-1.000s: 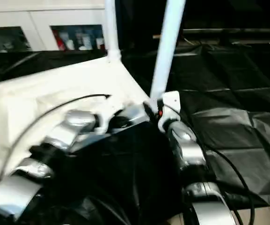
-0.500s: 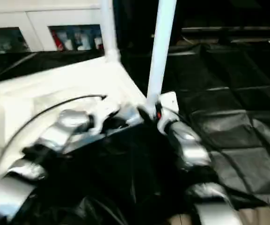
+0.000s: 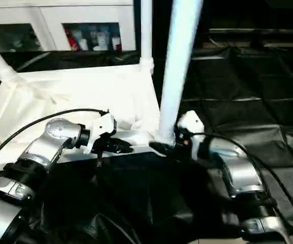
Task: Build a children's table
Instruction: Rotate leg to tighten
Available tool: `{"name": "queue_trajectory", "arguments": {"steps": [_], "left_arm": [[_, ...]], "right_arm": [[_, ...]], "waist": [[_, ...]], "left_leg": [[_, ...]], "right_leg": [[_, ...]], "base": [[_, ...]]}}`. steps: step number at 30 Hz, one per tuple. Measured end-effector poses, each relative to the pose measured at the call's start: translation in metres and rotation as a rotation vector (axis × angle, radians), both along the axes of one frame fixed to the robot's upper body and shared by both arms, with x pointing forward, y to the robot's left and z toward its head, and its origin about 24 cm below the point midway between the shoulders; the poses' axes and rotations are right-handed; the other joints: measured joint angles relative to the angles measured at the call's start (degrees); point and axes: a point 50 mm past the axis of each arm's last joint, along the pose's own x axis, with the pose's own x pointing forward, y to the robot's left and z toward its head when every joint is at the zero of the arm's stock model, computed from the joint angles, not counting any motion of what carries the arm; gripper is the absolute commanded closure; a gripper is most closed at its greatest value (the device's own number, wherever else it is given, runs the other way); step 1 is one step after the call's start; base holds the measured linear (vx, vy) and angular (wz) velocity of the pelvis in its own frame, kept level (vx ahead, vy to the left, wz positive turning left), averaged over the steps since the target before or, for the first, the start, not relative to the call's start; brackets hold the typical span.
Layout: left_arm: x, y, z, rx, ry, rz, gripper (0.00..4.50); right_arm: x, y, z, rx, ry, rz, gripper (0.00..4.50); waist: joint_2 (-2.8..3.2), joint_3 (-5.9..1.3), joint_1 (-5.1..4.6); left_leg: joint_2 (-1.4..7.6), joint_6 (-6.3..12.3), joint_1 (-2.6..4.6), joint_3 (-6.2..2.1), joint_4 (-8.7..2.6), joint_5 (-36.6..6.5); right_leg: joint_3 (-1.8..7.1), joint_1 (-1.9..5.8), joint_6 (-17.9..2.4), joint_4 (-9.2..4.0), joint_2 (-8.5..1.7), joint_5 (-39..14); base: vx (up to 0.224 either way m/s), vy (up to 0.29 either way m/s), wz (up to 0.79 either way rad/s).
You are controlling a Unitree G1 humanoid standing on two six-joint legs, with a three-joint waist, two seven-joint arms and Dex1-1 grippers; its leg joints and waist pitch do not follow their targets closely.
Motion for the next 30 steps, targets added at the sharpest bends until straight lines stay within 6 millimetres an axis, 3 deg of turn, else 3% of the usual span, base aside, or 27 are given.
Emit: {"name": "queue_trajectory", "arguments": {"steps": [5,13,16,23,28,29,30], "left_arm": [[-0.001,0.002,-0.001,0.003,0.008,-0.008,4.5],[-0.003,0.004,-0.002,-0.001,0.006,-0.004,4.5],[0.001,0.001,-0.004,-0.003,-0.013,0.059,4.5],[0.017,-0.025,-0.008,-0.005,-0.067,0.27,4.5],[0.02,-0.034,-0.012,-0.01,-0.066,0.346,4.5],[0.02,-0.034,-0.012,-0.009,-0.064,0.345,4.5],[0.02,-0.034,-0.012,-0.009,-0.064,0.345,4.5]], "right_arm": [[-0.001,0.001,-0.001,-0.003,0.004,0.013,1.61],[-0.001,0.006,-0.003,0.012,0.006,0.007,1.72],[0.004,0.013,-0.012,0.061,-0.008,-0.118,1.73],[0.032,0.037,-0.024,0.137,-0.041,-0.552,1.73],[0.043,0.047,-0.025,0.124,-0.045,-0.653,1.73],[0.043,0.048,-0.026,0.128,-0.047,-0.653,1.17],[0.043,0.048,-0.026,0.129,-0.049,-0.649,1.03]], "waist": [[-0.01,0.0,0.0],[0.01,-0.01,-0.16],[0.02,-0.04,-0.64],[0.22,-0.27,-1.52],[0.4,-0.79,-1.86],[0.32,-0.95,-1.84],[0.27,-0.98,-1.83]], "left_leg": [[0.0,0.0,0.0,0.0,0.04,0.0],[0.0,0.0,0.02,0.0,0.03,0.0],[0.01,-0.02,0.13,0.0,0.07,0.0],[-0.08,-0.33,0.64,0.0,0.04,-0.2],[-0.14,-0.31,0.74,0.01,0.03,-0.2],[-0.14,-0.31,0.76,0.0,0.0,-0.2],[-0.14,-0.31,0.76,0.0,-0.02,-0.2]], "right_leg": [[0.02,0.02,0.0,0.0,0.0,0.0],[0.0,0.02,0.0,0.02,0.0,0.0],[0.03,0.07,0.0,0.1,0.0,0.0],[0.11,0.63,-0.2,-0.08,-0.04,0.1],[0.15,0.81,-0.2,-0.29,-0.06,0.1],[0.14,0.83,-0.2,-0.3,-0.06,0.1],[0.14,0.83,-0.2,-0.3,-0.06,0.1]], "base": [[0.0,0.0,0.0],[0.0,0.0,0.0],[0.0,0.0,0.0],[0.0,0.0,0.0],[0.0,0.0,0.0],[0.0,0.0,0.0],[0.0,0.0,0.0]]}}
